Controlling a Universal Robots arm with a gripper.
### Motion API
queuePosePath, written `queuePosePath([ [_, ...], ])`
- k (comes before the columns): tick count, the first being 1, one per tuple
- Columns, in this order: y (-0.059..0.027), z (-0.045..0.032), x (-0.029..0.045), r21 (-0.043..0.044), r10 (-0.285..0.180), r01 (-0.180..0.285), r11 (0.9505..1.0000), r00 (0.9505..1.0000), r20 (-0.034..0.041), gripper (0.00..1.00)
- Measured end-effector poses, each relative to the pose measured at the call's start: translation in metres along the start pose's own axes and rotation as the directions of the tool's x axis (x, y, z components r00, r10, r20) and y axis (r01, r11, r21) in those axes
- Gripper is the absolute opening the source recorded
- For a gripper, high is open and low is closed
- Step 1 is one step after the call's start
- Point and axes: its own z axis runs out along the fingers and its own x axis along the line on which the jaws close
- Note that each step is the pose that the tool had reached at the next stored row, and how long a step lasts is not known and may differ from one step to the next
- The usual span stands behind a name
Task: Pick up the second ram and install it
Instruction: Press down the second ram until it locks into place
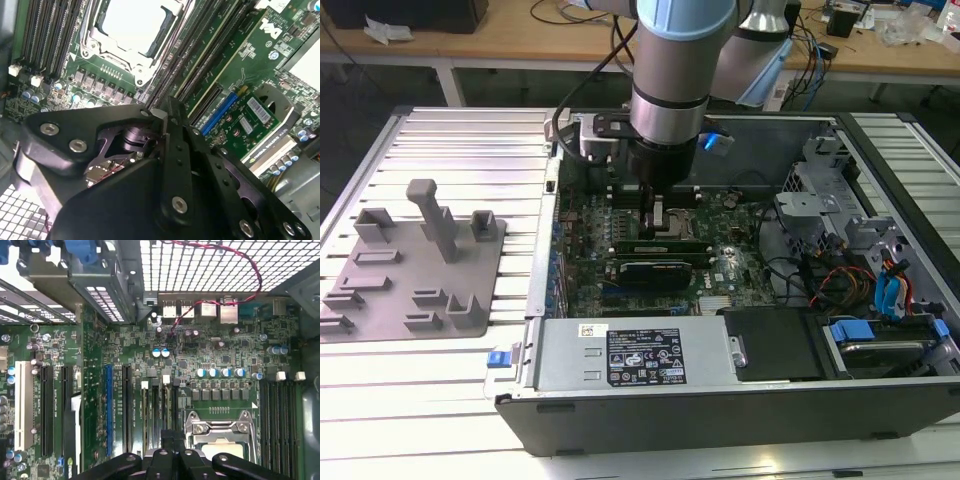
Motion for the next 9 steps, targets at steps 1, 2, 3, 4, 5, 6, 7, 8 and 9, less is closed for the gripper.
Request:
queuePosePath([
  [1, 0.0009, 0.0019, 0.0001, 0.0001, 0.000, 0.000, 1.0000, 1.0000, 0.0000, 0.08],
  [2, 0.0015, 0.0035, 0.0001, 0.0001, 0.000, 0.000, 1.0000, 1.0000, 0.0000, 0.08],
  [3, 0.0020, 0.0061, 0.0001, 0.0001, 0.000, 0.000, 1.0000, 1.0000, -0.0001, 0.08],
  [4, 0.0020, 0.0076, 0.0002, 0.0001, 0.000, 0.000, 1.0000, 1.0000, -0.0004, 0.08],
  [5, 0.0021, 0.0105, 0.0003, -0.0004, 0.000, 0.000, 1.0000, 1.0000, -0.0010, 0.08],
  [6, 0.0021, 0.0111, 0.0003, 0.0001, 0.000, 0.000, 1.0000, 1.0000, -0.0006, 0.08],
  [7, 0.0020, 0.0125, 0.0003, -0.0002, 0.000, 0.000, 1.0000, 1.0000, -0.0009, 0.08],
  [8, 0.0020, 0.0129, 0.0004, -0.0002, 0.000, 0.000, 1.0000, 1.0000, -0.0011, 0.08],
  [9, 0.0020, 0.0132, 0.0003, 0.0000, 0.000, 0.000, 1.0000, 1.0000, -0.0006, 0.08],
])
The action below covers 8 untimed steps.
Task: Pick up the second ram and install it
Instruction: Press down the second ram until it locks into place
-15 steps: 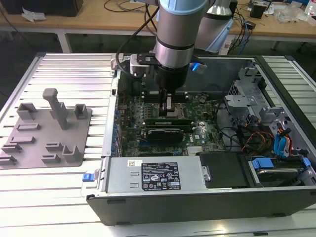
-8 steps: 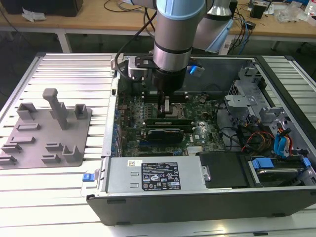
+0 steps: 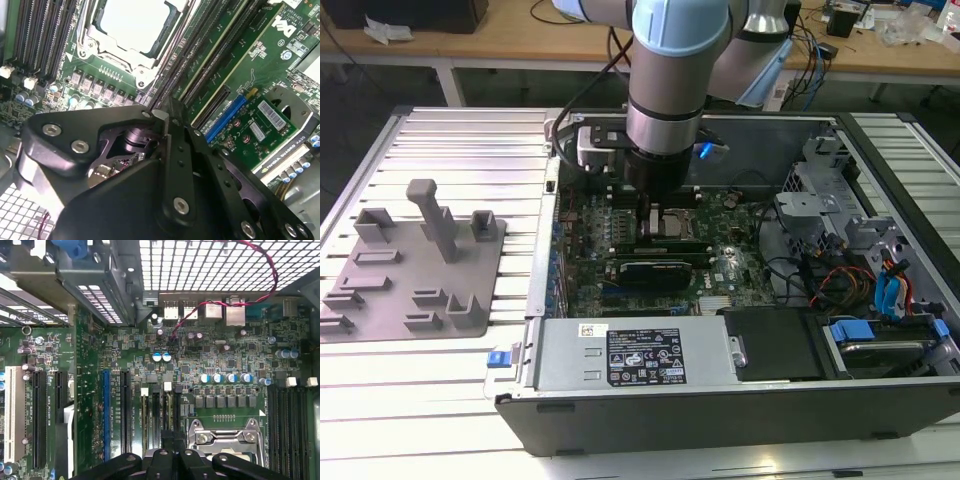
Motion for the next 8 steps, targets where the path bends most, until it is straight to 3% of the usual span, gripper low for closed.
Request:
queuePosePath([
  [5, -0.0001, 0.0002, -0.0002, 0.0007, 0.000, 0.000, 1.0000, 1.0000, 0.0013, 0.08],
  [8, 0.0004, -0.0112, -0.0003, 0.0003, 0.000, 0.000, 1.0000, 1.0000, 0.0003, 0.08],
])
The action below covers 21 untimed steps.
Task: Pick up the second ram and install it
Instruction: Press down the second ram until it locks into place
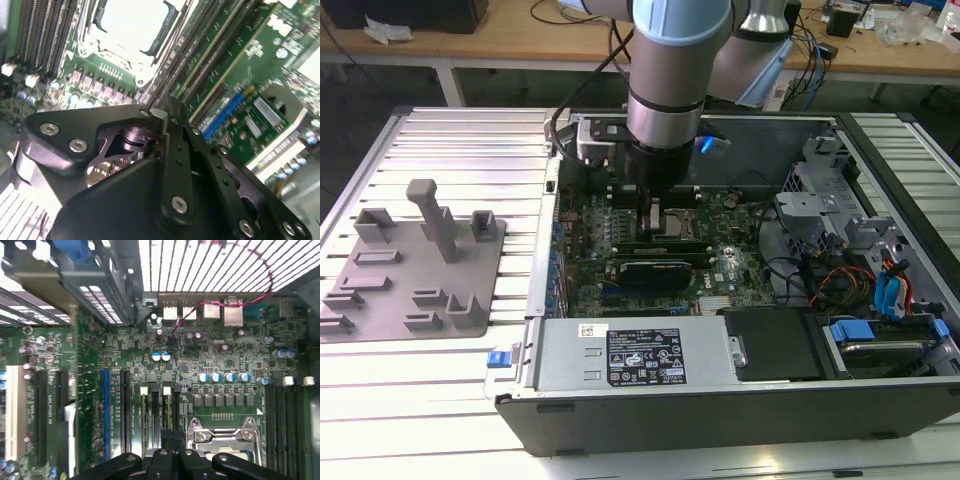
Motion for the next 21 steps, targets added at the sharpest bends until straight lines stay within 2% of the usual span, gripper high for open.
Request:
queuePosePath([
  [2, 0.0004, -0.0092, -0.0002, -0.0001, 0.000, 0.000, 1.0000, 1.0000, -0.0002, 0.08],
  [4, 0.0006, -0.0137, -0.0003, 0.0000, 0.000, 0.000, 1.0000, 1.0000, 0.0000, 0.08],
  [6, -0.0015, -0.0142, -0.0003, -0.0003, 0.000, 0.000, 1.0000, 1.0000, -0.0005, 0.08],
  [9, -0.0118, -0.0145, -0.0004, -0.0001, 0.000, 0.000, 1.0000, 1.0000, -0.0002, 0.08],
  [13, -0.0324, -0.0152, -0.0007, -0.0002, 0.000, 0.000, 1.0000, 1.0000, -0.0003, 0.08],
  [14, -0.0349, -0.0153, -0.0007, -0.0002, 0.000, 0.000, 1.0000, 1.0000, -0.0003, 0.08],
  [21, -0.0369, -0.0154, -0.0008, -0.0001, 0.000, 0.000, 1.0000, 1.0000, -0.0002, 0.08],
])
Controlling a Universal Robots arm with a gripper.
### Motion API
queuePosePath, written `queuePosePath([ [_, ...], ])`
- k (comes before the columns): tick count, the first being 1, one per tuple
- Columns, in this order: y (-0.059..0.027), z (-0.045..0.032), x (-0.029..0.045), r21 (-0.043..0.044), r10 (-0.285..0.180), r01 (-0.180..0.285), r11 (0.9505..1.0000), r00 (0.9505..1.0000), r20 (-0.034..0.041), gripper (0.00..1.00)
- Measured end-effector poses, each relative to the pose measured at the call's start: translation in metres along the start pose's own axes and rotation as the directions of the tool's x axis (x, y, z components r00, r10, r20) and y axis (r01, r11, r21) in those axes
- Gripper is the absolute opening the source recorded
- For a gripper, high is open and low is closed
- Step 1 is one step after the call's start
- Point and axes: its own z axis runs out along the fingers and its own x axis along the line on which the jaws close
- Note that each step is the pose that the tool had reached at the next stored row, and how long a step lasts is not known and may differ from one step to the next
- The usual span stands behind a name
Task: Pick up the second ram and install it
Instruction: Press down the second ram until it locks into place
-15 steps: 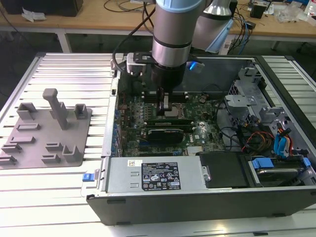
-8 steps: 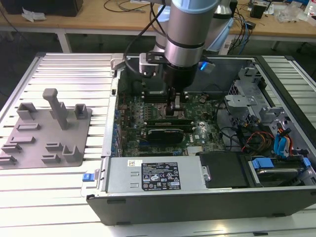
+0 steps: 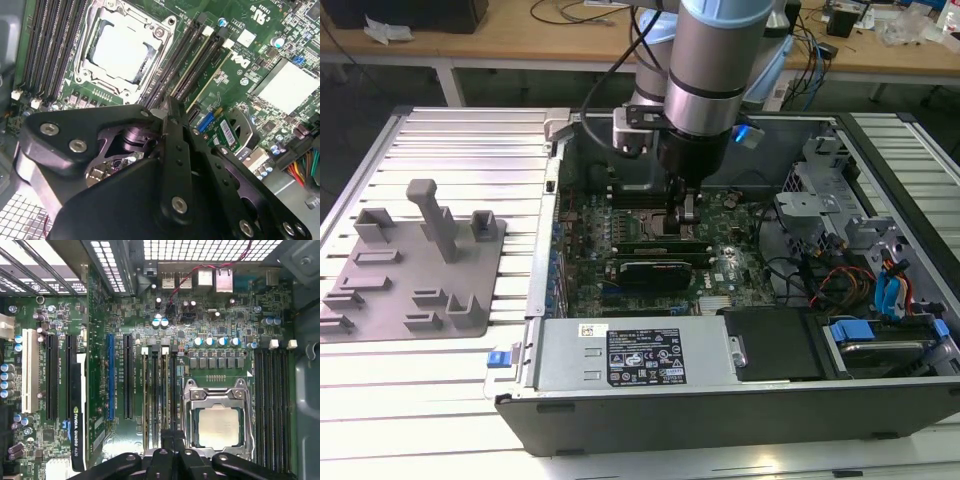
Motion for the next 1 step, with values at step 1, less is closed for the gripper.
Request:
queuePosePath([
  [1, -0.0001, 0.0000, 0.0000, 0.0000, 0.000, 0.000, 1.0000, 1.0000, 0.0000, 0.08],
])
